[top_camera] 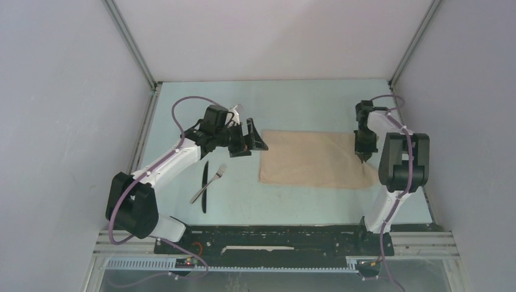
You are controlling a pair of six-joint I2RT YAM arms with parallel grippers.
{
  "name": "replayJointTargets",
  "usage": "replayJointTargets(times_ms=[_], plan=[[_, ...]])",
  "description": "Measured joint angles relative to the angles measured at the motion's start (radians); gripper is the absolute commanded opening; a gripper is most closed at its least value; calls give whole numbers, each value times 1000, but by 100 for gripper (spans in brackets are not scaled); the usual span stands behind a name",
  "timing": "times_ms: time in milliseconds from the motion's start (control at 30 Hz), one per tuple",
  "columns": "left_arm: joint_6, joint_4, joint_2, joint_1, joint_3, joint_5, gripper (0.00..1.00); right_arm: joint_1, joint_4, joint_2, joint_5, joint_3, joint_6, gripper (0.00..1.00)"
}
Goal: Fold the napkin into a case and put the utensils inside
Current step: Pick up the rectangle-folded napkin from the center of the board, then fold the rectangle-folded napkin at the center of the board.
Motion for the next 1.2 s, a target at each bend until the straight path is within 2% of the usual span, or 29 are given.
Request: replayJointTargets(times_ms=[300,600,833,1200], plan=[[0,0,-9,19,0,-1,98,309,-40,15,-134,79,87,0],[1,0,-26,34,0,-5,98,536,-20,230,-332,318,141,0],[0,10,-27,59,-9,-5,98,612,-14,277,-429,373,166,0],[0,14,-35,89,-33,-4,98,628,45,285,-587,380,213,0]])
